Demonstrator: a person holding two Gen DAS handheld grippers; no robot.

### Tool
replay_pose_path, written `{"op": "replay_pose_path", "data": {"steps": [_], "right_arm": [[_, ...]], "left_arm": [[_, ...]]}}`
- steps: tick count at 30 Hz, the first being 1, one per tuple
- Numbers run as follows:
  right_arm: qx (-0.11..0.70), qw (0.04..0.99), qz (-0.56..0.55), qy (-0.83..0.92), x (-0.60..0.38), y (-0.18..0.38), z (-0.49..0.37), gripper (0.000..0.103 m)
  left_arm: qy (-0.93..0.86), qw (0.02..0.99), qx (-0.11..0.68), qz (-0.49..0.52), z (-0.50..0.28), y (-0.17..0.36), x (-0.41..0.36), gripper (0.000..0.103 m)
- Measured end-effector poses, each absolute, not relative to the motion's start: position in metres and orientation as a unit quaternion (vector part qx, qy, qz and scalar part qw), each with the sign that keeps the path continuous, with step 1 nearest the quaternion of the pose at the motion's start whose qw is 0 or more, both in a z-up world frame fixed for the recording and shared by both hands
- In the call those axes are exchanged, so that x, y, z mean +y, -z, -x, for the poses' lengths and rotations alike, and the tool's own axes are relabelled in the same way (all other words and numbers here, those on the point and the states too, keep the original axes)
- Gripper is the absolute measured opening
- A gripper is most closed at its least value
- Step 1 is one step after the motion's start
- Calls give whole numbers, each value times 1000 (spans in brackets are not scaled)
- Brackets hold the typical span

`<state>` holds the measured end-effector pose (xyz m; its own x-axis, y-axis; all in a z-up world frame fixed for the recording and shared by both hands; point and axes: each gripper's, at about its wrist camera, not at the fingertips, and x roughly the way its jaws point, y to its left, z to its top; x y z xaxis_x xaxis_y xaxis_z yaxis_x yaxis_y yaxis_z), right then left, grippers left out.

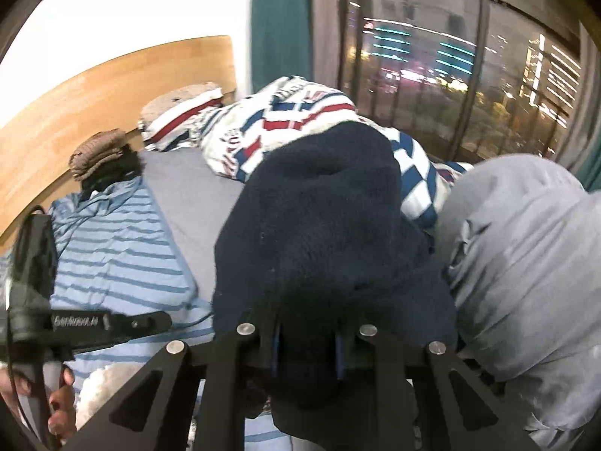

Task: Fold clothes
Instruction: 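Lift the navy fleece with both grippers off the pile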

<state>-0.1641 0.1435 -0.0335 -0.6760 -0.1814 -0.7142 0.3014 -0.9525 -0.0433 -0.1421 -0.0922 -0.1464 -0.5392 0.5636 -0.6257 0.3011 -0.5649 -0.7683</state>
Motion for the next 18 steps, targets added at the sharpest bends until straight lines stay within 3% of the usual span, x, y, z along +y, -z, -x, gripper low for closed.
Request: {"op": "replay_pose_path", "data": {"steps": [1,2,6,11,12,13,14,18], "right_arm": [[82,141,-378,911,139,32,160,22],[84,149,-377,910,136,31,157,22],[92,194,-378,901,115,35,141,22],[110,286,-389,869,76,48,117,21],[112,312,-391,858,68,50,112,17],[118,336,-394,847,60,54,105,4],[134,355,-397,836,50,57,97,1],[236,370,-398,806,22,76,69,1]], "left_arm": [[-742,89,-474,465,139,146,-97,40],[-740,95,-486,455,135,143,-101,43],[-749,124,-498,419,123,121,-110,46],[-764,155,-483,398,111,104,-109,62],[-766,154,-480,399,109,104,-108,62],[-766,151,-476,404,109,105,-107,62],[-766,148,-470,413,109,108,-105,62],[-757,107,-457,455,116,131,-102,60]]}}
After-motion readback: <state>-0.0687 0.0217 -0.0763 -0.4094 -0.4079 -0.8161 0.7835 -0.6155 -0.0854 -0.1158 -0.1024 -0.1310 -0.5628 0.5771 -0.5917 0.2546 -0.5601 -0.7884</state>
